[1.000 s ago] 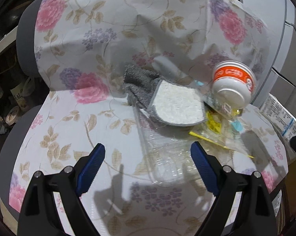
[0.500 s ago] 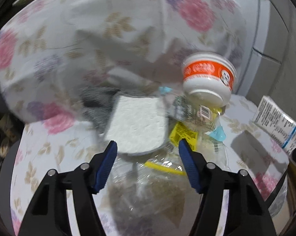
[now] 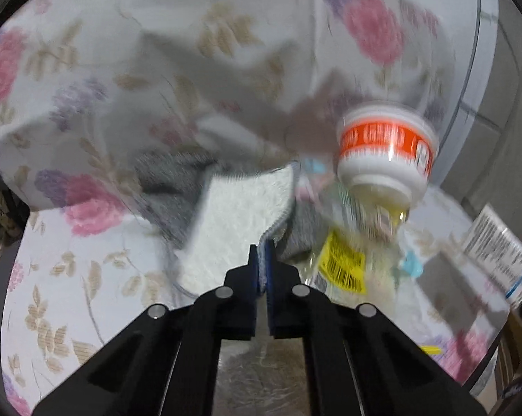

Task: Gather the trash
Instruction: 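Grasp the grey-edged scrub pad with the left tool while the right tool holds the carton, then carry carton and scrub pad to the bin and release both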

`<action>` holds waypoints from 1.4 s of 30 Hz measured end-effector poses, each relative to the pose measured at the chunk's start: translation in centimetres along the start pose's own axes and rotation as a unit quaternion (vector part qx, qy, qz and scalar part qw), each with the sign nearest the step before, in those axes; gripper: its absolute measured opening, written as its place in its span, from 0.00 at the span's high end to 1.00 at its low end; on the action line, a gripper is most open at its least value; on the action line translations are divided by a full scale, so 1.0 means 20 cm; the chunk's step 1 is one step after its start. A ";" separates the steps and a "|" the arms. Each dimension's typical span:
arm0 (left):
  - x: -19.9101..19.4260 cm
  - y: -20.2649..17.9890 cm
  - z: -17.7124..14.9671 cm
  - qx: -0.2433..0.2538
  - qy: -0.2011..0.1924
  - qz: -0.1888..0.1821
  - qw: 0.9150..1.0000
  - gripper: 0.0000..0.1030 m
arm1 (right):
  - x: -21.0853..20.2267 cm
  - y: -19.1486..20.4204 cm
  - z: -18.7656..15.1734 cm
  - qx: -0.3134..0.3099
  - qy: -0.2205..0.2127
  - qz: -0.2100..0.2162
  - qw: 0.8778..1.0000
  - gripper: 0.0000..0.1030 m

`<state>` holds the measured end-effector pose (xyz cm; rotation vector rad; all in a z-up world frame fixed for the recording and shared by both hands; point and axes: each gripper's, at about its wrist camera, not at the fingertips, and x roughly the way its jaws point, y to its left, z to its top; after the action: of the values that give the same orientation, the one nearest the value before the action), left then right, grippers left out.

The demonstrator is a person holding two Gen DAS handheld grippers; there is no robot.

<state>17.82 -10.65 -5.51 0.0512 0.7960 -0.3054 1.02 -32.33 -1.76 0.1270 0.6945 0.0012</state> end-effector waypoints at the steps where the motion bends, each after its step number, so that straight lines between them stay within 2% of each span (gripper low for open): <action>1: -0.04 0.01 0.01 -0.008 -0.012 -0.003 1.000 0.98 | 0.00 0.01 0.00 -0.001 -0.002 0.000 1.000 0.33; 6: -0.34 0.10 0.02 -0.043 -0.062 -0.025 0.997 0.98 | -0.05 0.07 0.01 -0.005 -0.012 0.011 1.000 0.33; 12: -0.60 0.01 -0.12 -0.025 -0.088 -0.037 0.995 0.98 | -0.10 0.16 -0.01 -0.019 -0.027 0.011 0.999 0.33; 20: -0.72 -0.14 -0.30 -0.011 -0.081 -0.095 0.992 0.98 | -0.22 0.16 -0.04 -0.025 -0.038 0.000 0.999 0.33; 26: -0.77 -0.36 -0.37 0.028 -0.083 -0.148 0.985 0.98 | -0.34 0.07 -0.10 -0.013 -0.051 -0.028 0.998 0.33; 29: -0.78 -0.49 -0.40 0.051 -0.084 -0.179 0.979 0.98 | -0.42 -0.01 -0.14 -0.004 -0.059 -0.048 0.997 0.33; 35: -0.77 -0.78 -0.47 0.102 -0.075 -0.248 0.960 0.98 | -0.60 -0.23 -0.29 0.023 -0.071 -0.101 0.992 0.33; 42: -0.75 -1.21 -0.56 0.168 -0.053 -0.325 0.929 0.98 | -0.81 -0.56 -0.51 0.075 -0.074 -0.176 0.979 0.33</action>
<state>-6.85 -28.25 -1.01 0.0920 0.6270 -1.0664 -18.43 -42.91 -0.46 0.1462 0.5605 -0.3975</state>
